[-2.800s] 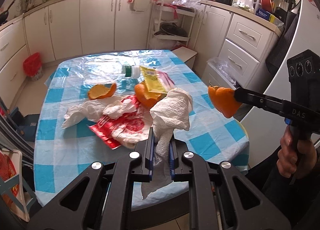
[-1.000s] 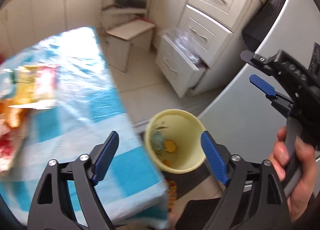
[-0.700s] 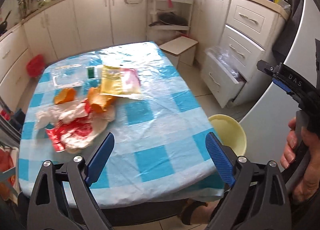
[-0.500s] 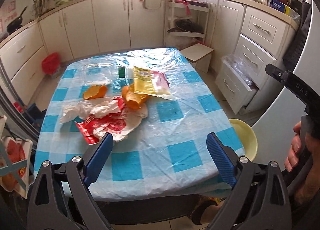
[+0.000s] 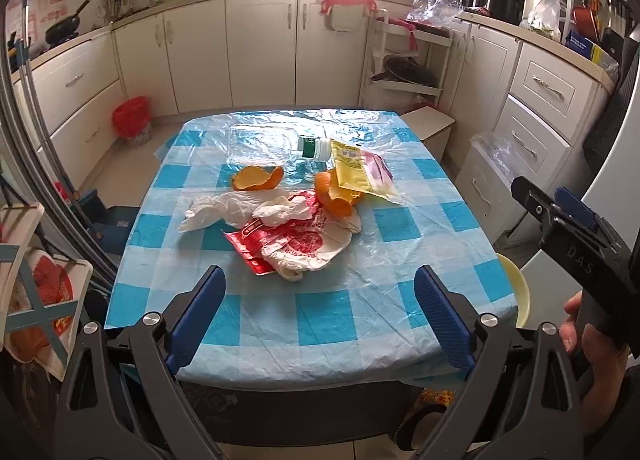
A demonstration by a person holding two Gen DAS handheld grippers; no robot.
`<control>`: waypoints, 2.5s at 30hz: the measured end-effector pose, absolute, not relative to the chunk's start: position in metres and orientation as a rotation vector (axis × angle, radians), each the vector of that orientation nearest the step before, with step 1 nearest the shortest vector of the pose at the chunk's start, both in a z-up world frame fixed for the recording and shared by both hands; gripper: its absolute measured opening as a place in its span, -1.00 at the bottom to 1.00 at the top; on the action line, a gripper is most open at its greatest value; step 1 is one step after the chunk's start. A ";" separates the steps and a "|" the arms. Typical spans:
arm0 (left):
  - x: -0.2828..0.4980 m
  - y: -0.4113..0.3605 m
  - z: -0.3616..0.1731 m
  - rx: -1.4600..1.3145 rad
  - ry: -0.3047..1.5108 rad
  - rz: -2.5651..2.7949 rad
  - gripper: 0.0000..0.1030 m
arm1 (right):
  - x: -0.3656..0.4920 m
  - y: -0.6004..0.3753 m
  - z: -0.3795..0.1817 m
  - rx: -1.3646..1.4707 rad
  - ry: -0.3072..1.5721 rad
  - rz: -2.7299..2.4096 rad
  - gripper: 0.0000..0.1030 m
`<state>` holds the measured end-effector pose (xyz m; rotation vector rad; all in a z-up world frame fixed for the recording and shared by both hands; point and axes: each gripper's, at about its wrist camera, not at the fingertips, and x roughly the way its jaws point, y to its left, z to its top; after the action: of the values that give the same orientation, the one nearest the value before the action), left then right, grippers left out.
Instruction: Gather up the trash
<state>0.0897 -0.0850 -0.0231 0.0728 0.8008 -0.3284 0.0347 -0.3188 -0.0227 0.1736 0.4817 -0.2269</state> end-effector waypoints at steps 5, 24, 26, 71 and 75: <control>0.094 -0.057 -0.030 0.029 0.818 -0.288 0.77 | 0.037 -0.308 -0.031 0.142 0.508 -0.220 0.69; 0.106 -0.022 -0.042 -0.031 0.849 -0.213 0.77 | 0.040 -0.299 -0.039 0.133 0.537 -0.207 0.69; 0.106 -0.024 -0.042 -0.027 0.847 -0.214 0.77 | 0.041 -0.299 -0.040 0.131 0.540 -0.204 0.69; 0.106 -0.019 -0.043 -0.031 0.846 -0.212 0.77 | 0.046 -0.290 -0.048 0.102 0.584 -0.166 0.71; 0.108 -0.020 -0.042 -0.019 0.831 -0.237 0.77 | 0.046 -0.289 -0.049 0.100 0.588 -0.162 0.71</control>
<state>0.1077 -0.0202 -0.0423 -0.0190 0.8305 -0.2370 0.0463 -0.2892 -0.0491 0.1001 0.5885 -0.1616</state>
